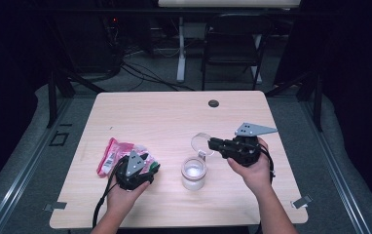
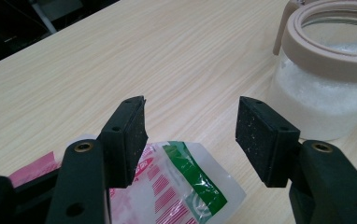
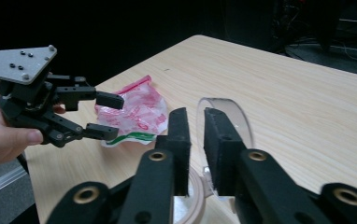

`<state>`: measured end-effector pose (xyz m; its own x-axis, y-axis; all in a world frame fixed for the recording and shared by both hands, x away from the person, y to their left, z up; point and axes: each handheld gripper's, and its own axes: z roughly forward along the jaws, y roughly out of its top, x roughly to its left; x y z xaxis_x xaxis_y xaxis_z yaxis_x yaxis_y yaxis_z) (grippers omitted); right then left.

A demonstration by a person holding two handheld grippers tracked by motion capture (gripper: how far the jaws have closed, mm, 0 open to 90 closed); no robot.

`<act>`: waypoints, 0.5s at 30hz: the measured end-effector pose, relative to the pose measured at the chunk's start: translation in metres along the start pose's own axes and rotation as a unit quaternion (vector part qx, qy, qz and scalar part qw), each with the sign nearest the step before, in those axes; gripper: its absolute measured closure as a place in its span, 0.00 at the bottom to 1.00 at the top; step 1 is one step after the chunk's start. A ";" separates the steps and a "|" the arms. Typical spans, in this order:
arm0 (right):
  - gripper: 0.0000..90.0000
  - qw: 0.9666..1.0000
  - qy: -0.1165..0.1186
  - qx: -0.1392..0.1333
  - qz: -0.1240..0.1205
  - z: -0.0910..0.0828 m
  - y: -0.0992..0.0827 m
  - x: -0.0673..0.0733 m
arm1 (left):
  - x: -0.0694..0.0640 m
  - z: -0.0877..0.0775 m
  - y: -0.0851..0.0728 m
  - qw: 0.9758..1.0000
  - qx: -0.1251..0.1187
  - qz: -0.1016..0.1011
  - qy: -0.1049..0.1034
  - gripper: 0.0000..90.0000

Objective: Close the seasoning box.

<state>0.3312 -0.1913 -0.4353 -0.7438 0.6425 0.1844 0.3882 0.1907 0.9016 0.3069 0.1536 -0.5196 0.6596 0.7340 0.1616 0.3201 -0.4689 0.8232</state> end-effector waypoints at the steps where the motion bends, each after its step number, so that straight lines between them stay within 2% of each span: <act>1: 0.92 1.000 -0.002 -0.001 0.000 -0.001 0.000 -0.001 | 0.000 0.000 0.000 1.000 0.000 -0.001 -0.001 0.48; 6: 1.00 1.000 -0.013 -0.007 0.004 -0.006 0.000 -0.006 | -0.001 0.001 0.000 1.000 0.002 0.000 -0.002 0.48; 13: 1.00 1.000 -0.028 -0.005 0.007 -0.012 -0.001 -0.013 | -0.001 0.001 0.000 1.000 0.002 0.000 -0.001 0.49; 15: 1.00 0.999 -0.040 -0.004 0.011 -0.014 -0.003 -0.018 | -0.001 0.001 0.000 1.000 0.002 0.000 -0.002 0.49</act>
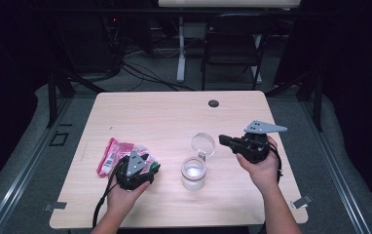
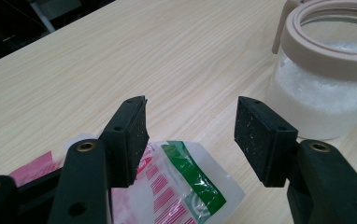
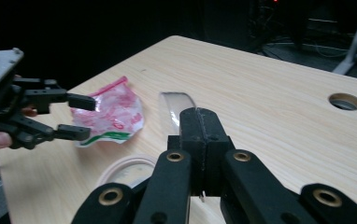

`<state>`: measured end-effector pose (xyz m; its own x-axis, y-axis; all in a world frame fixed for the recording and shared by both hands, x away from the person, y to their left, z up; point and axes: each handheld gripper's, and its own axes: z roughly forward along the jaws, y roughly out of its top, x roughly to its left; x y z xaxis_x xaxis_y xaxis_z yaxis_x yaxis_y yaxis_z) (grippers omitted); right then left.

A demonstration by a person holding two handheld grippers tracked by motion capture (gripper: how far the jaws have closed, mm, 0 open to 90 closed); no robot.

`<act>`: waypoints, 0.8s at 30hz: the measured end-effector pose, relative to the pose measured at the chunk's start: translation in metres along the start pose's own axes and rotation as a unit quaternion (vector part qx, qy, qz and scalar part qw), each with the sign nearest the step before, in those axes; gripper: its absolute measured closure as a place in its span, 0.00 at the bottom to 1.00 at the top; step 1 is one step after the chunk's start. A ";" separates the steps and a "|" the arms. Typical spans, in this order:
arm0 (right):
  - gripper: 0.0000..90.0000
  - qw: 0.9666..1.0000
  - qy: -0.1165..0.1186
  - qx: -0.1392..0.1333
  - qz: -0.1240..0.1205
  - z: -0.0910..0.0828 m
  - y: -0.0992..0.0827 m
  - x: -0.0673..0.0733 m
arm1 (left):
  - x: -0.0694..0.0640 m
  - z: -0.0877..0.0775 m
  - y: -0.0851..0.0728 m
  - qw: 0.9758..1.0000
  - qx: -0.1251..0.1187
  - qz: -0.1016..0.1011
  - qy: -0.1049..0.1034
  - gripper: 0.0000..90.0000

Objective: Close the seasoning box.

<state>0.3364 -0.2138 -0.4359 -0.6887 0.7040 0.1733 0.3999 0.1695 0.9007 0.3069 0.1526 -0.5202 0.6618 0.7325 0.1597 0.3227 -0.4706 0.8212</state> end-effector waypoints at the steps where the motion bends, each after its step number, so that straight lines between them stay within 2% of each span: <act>1: 1.00 1.000 -0.004 0.004 0.000 0.000 -0.001 -0.002 | 0.000 0.000 0.000 1.000 0.000 0.000 -0.001 0.49; 3: 1.00 1.000 -0.011 0.011 -0.002 0.001 -0.002 -0.004 | 0.000 0.000 0.000 1.000 0.001 0.001 -0.001 0.49; 7: 1.00 1.000 -0.011 0.019 0.001 0.006 -0.006 -0.006 | 0.000 0.000 0.000 1.000 -0.001 0.002 0.000 0.49; 14: 1.00 0.999 -0.020 0.035 0.002 0.020 -0.014 -0.009 | -0.001 -0.003 0.002 1.000 -0.016 0.002 0.002 0.51; 20: 1.00 0.999 -0.021 0.047 0.008 0.030 -0.020 -0.012 | -0.002 -0.005 0.006 1.000 -0.021 -0.002 -0.009 0.63; 24: 1.00 0.998 -0.017 0.053 0.013 0.034 -0.023 -0.013 | -0.007 -0.005 0.011 1.000 -0.016 0.008 -0.011 0.77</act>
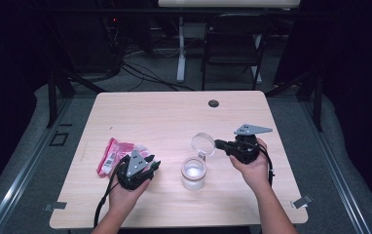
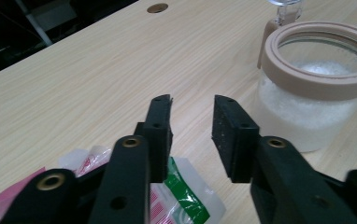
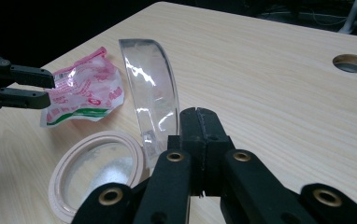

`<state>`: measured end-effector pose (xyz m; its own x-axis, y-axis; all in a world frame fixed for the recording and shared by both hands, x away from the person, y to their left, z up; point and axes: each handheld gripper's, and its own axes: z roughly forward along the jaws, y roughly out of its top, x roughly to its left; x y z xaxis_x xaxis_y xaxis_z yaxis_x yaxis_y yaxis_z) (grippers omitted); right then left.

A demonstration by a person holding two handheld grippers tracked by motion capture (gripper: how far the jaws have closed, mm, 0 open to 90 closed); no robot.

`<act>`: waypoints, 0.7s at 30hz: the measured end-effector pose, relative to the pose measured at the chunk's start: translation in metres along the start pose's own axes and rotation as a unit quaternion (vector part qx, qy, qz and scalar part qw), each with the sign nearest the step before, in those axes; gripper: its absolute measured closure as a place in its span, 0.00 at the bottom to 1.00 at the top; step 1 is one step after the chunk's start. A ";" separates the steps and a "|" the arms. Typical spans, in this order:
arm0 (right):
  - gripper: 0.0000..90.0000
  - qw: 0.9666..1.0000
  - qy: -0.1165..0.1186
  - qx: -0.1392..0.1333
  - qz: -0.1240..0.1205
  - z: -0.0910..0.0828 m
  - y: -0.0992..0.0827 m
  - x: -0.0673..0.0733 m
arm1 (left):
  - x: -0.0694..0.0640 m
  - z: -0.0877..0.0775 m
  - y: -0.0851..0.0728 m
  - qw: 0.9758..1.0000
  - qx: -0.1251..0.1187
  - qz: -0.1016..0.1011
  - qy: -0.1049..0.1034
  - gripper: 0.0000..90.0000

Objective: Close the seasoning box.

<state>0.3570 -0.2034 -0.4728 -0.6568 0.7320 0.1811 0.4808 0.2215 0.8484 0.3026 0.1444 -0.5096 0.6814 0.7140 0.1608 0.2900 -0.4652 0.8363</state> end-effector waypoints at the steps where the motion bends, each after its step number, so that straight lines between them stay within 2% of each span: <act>1: 1.00 1.000 0.001 0.000 0.000 0.001 0.000 0.000 | -0.002 0.001 0.002 1.000 0.004 0.004 -0.003 0.79; 3: 1.00 1.000 0.004 0.002 0.001 0.002 -0.001 -0.001 | -0.005 0.002 0.005 1.000 0.011 0.020 -0.006 0.84; 6: 1.00 1.000 0.003 0.003 0.004 0.003 -0.002 -0.002 | -0.010 0.005 0.008 0.999 0.017 0.022 -0.019 0.91; 8: 1.00 1.000 0.004 0.004 0.006 0.004 -0.002 -0.002 | -0.014 0.006 0.010 0.999 0.014 0.024 -0.041 0.94; 11: 1.00 1.000 0.005 0.008 0.003 0.005 -0.002 -0.002 | -0.020 0.010 0.015 0.998 0.021 0.035 -0.048 0.98; 21: 1.00 1.000 0.007 0.002 0.010 0.003 -0.002 -0.004 | -0.025 0.018 0.034 0.998 0.010 0.020 -0.067 1.00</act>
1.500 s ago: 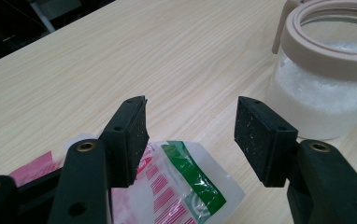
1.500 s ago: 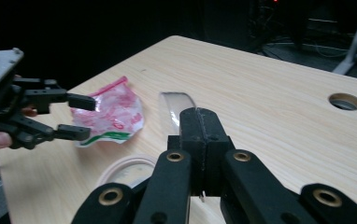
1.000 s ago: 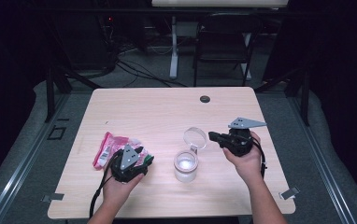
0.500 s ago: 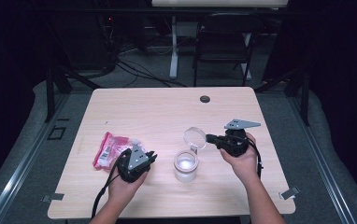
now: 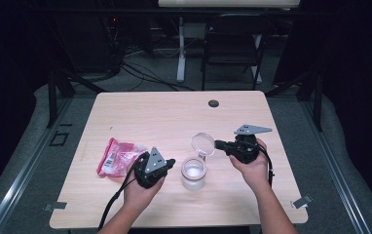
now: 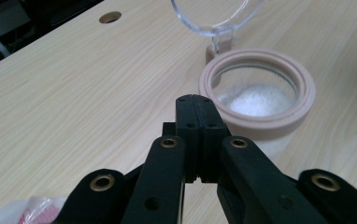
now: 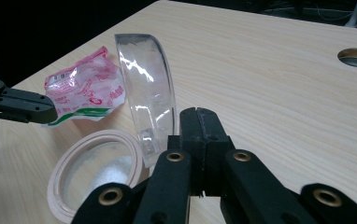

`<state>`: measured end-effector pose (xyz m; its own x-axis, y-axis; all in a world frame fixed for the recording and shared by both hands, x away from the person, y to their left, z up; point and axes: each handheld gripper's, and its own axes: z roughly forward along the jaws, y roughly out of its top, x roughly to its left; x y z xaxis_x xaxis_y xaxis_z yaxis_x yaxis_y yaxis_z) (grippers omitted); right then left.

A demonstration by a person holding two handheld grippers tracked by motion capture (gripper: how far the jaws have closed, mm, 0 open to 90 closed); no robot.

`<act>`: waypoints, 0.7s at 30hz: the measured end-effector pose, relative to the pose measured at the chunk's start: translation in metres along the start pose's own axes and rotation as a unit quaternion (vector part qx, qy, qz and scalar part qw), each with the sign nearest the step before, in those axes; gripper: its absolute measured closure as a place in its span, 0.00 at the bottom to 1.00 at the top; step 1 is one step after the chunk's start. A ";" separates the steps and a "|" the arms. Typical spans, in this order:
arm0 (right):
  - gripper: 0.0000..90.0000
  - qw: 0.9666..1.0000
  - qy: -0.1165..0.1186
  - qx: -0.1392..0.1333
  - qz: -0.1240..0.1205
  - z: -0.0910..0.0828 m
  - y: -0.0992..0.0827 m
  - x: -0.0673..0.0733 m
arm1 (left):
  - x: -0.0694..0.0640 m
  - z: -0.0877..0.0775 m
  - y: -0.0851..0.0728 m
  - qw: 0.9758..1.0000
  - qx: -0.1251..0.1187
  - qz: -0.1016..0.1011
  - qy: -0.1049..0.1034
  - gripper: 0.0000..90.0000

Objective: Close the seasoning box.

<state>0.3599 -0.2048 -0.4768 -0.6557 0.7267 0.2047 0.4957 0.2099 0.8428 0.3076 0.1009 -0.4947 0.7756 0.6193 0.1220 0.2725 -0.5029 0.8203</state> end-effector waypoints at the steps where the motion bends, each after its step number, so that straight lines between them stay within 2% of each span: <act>1: 1.00 1.000 0.001 0.000 0.000 0.000 0.000 0.000 | 0.000 0.001 0.002 1.000 -0.001 -0.003 -0.005 1.00; 7: 1.00 1.000 0.003 -0.002 0.001 0.001 0.000 0.002 | 0.001 0.008 0.013 1.000 0.007 -0.003 -0.012 1.00; 13: 1.00 1.000 0.005 0.001 0.000 0.002 0.000 0.003 | 0.006 0.015 0.023 0.999 0.000 -0.025 -0.031 1.00; 17: 1.00 1.000 0.007 0.002 -0.003 0.003 0.000 0.004 | 0.006 0.017 0.031 0.999 -0.003 -0.023 -0.033 1.00; 21: 1.00 1.000 0.009 0.003 -0.004 0.002 0.000 0.005 | 0.005 0.018 0.041 0.999 -0.005 -0.012 -0.032 1.00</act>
<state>0.3582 -0.1996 -0.4769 -0.6697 0.7131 0.2073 0.4935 0.2188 0.8418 0.3333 0.0725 -0.4707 0.8039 0.5911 0.0655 0.2869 -0.4819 0.8279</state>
